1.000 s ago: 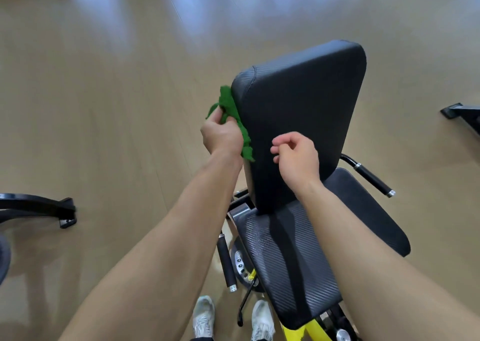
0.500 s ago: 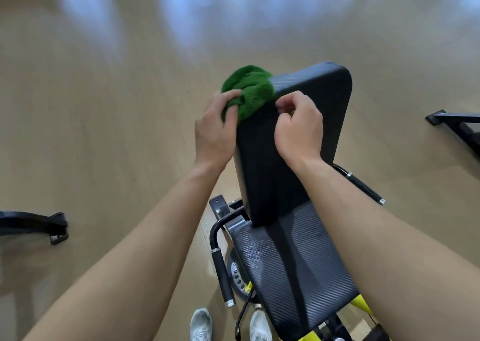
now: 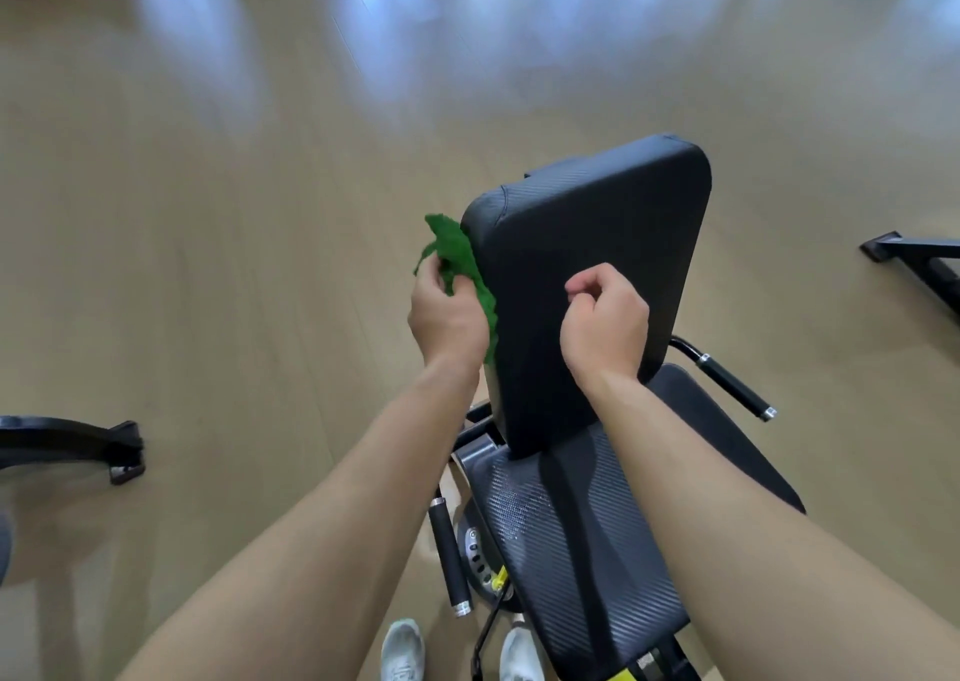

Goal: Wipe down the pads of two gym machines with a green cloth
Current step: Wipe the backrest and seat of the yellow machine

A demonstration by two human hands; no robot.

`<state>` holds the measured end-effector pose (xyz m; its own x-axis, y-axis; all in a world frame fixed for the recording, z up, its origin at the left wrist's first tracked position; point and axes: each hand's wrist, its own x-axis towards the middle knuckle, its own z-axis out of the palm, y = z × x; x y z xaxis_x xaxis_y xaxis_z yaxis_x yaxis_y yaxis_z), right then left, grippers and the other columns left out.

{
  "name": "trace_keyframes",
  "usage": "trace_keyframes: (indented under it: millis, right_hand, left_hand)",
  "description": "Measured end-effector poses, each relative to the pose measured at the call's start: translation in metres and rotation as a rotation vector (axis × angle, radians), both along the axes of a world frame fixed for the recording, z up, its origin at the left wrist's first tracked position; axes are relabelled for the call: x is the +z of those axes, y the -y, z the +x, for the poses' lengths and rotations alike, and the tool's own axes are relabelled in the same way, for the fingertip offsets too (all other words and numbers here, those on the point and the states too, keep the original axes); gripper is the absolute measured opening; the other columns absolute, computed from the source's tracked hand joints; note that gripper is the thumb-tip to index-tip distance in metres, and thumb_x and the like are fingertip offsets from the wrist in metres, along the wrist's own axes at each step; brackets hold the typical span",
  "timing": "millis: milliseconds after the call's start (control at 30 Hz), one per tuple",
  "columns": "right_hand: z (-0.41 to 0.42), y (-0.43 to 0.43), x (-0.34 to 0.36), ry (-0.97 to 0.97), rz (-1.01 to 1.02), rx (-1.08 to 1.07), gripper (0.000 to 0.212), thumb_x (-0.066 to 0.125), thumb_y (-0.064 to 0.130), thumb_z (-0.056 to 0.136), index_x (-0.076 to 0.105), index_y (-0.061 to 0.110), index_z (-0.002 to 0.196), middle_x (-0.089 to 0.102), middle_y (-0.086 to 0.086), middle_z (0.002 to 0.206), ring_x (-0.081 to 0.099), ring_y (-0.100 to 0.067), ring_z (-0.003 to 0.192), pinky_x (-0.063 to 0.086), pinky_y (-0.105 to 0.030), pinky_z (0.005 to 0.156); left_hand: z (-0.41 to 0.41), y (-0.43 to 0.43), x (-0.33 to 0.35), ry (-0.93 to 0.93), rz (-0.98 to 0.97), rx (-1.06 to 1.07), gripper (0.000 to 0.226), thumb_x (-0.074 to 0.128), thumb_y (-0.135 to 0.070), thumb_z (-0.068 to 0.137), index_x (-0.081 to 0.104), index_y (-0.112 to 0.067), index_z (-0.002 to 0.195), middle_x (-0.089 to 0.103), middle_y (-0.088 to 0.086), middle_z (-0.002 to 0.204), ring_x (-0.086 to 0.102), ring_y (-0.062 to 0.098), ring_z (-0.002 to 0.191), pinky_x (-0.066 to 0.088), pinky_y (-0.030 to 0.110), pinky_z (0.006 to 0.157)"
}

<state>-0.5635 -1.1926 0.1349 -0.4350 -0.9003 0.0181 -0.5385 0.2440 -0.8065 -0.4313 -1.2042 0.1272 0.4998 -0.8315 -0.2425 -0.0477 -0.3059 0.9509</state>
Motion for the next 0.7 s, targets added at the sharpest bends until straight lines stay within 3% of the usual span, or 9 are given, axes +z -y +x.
trace_keyframes:
  millis: [100, 167, 233, 333, 433, 533, 600, 700]
  right_hand:
    - [0.001, 0.005, 0.008, 0.020, -0.028, -0.007, 0.030, 0.046, 0.001, 0.090, 0.067, 0.021, 0.091, 0.066, 0.005, 0.093, 0.059, -0.009, 0.086, 0.044, -0.026, 0.074]
    - [0.002, 0.006, 0.007, 0.034, -0.031, -0.012, 0.030, 0.045, 0.001, 0.087, 0.067, 0.023, 0.088, 0.067, 0.005, 0.091, 0.061, -0.011, 0.084, 0.046, -0.028, 0.074]
    - [0.000, 0.003, 0.001, 0.055, -0.023, -0.036, 0.031, 0.045, 0.001, 0.086, 0.066, 0.024, 0.086, 0.068, 0.005, 0.090, 0.062, -0.014, 0.084, 0.048, -0.030, 0.075]
    - [-0.004, -0.010, -0.022, 0.082, 0.002, -0.098, 0.031, 0.045, 0.001, 0.086, 0.065, 0.025, 0.083, 0.067, 0.006, 0.087, 0.061, -0.012, 0.083, 0.044, -0.025, 0.070]
    - [-0.010, -0.029, -0.060, 0.080, 0.051, -0.145, 0.030, 0.045, 0.001, 0.087, 0.065, 0.024, 0.082, 0.068, 0.007, 0.087, 0.062, -0.015, 0.084, 0.048, -0.027, 0.073]
    - [-0.018, -0.048, -0.109, 0.074, 0.138, -0.183, 0.031, 0.046, 0.001, 0.087, 0.065, 0.025, 0.081, 0.069, 0.006, 0.087, 0.065, -0.018, 0.086, 0.052, -0.033, 0.078]
    - [-0.022, -0.061, -0.142, 0.065, 0.190, -0.222, 0.032, 0.046, 0.002, 0.088, 0.064, 0.027, 0.079, 0.069, 0.006, 0.087, 0.065, -0.019, 0.085, 0.052, -0.034, 0.079]
    - [-0.025, -0.084, -0.184, 0.070, 0.279, -0.261, 0.033, 0.045, 0.002, 0.088, 0.064, 0.027, 0.078, 0.069, 0.005, 0.086, 0.065, -0.021, 0.084, 0.052, -0.036, 0.079]
  left_hand:
    - [0.011, 0.025, 0.049, 0.368, -0.282, -0.183, 0.036, 0.054, -0.012, 0.096, 0.068, -0.023, 0.128, 0.070, -0.003, 0.127, 0.063, 0.016, 0.114, 0.038, 0.011, 0.093]
    - [0.011, 0.034, 0.058, 0.634, -0.459, -0.442, 0.037, 0.054, -0.011, 0.093, 0.071, -0.022, 0.124, 0.067, -0.007, 0.132, 0.062, 0.014, 0.118, 0.042, 0.016, 0.099]
    - [0.012, 0.040, 0.051, 0.728, -0.523, -0.504, 0.036, 0.051, -0.013, 0.092, 0.072, -0.021, 0.121, 0.067, -0.008, 0.131, 0.062, 0.015, 0.117, 0.048, 0.027, 0.099]
    - [0.012, 0.027, 0.018, 0.538, -0.480, -0.216, 0.033, 0.047, -0.013, 0.098, 0.067, -0.017, 0.124, 0.069, -0.003, 0.122, 0.063, 0.017, 0.107, 0.046, 0.025, 0.092]
    - [-0.008, -0.005, -0.041, 0.252, -0.172, 0.017, 0.017, 0.043, -0.015, 0.101, 0.059, -0.018, 0.108, 0.068, 0.000, 0.095, 0.057, 0.021, 0.084, 0.046, 0.035, 0.081]
    - [-0.035, -0.033, -0.104, 0.082, -0.019, 0.084, 0.015, 0.040, -0.016, 0.103, 0.049, -0.020, 0.092, 0.056, -0.003, 0.078, 0.050, 0.018, 0.071, 0.037, 0.030, 0.069]
    - [-0.043, -0.047, -0.145, 0.068, 0.060, 0.094, 0.017, 0.039, -0.014, 0.104, 0.048, -0.019, 0.090, 0.054, -0.004, 0.077, 0.048, 0.015, 0.070, 0.031, 0.024, 0.063]
    - [-0.051, -0.072, -0.202, 0.085, 0.256, 0.002, 0.022, 0.037, -0.017, 0.104, 0.046, -0.017, 0.084, 0.061, 0.007, 0.087, 0.056, 0.030, 0.083, 0.031, 0.031, 0.070]
